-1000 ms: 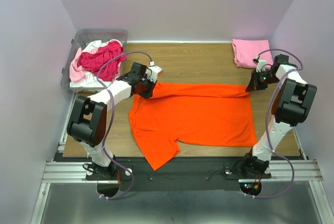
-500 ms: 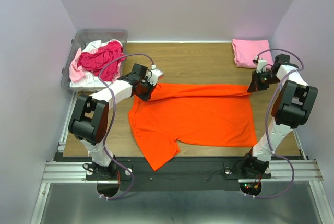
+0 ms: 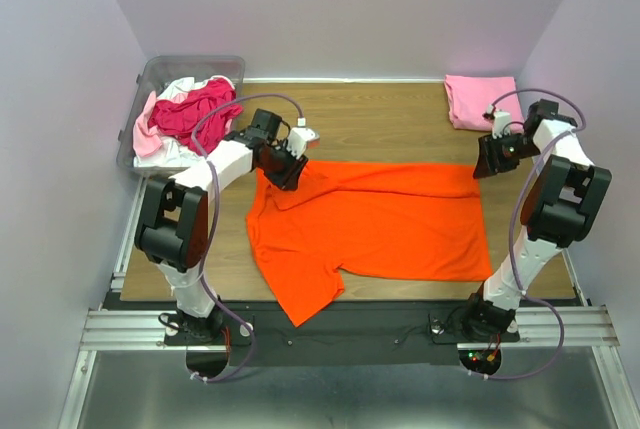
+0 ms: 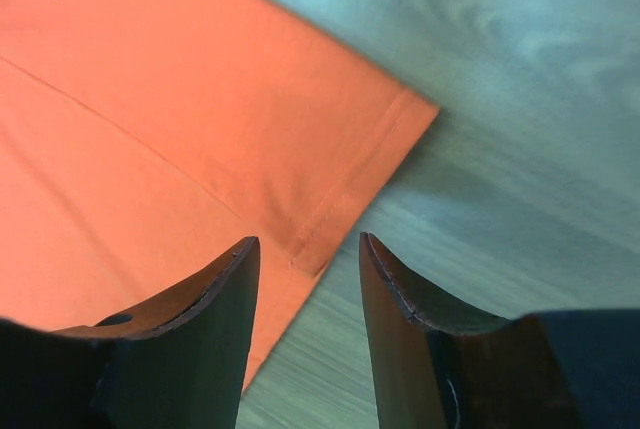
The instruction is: Fold and stack the t-shirts
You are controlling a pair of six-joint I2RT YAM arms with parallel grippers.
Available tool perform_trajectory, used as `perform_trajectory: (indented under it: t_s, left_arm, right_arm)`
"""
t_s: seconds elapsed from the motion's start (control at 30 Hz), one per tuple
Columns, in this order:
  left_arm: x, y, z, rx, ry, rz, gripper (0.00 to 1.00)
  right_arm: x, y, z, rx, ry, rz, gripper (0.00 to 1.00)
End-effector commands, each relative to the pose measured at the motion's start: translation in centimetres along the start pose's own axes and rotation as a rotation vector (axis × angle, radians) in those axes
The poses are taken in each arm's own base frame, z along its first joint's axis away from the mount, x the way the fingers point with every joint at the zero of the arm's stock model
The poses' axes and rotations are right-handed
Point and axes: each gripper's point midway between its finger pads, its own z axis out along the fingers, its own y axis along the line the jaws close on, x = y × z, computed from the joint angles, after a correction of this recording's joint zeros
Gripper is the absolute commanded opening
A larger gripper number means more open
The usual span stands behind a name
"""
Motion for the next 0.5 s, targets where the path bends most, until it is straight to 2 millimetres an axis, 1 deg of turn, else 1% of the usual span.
perform_trajectory:
  t_s: [0.0, 0.07, 0.17, 0.3, 0.47]
  left_arm:
    - [-3.7, 0.5, 0.0, 0.037, -0.068, -0.004, 0.45]
    - [-4.0, 1.2, 1.0, 0.038, -0.064, -0.017, 0.45]
    - [-4.3, 1.6, 2.0, 0.041, -0.056, -0.035, 0.47]
    - [-5.0, 1.0, 3.2, 0.112, -0.068, -0.048, 0.49]
    - [-5.0, 0.4, 4.5, 0.167, -0.062, -0.08, 0.51]
  right_arm:
    - [-2.3, 1.1, -1.7, -0.031, -0.062, 0.008, 0.49]
    - [-2.1, 1.1, -1.0, -0.047, -0.049, 0.038, 0.48]
    - [-2.1, 1.7, -0.4, -0.069, -0.041, 0.056, 0.47]
    - [-2.5, 2.3, 0.1, -0.087, -0.04, 0.066, 0.46]
    - [-1.9, 2.2, 0.9, -0.094, -0.016, 0.09, 0.46]
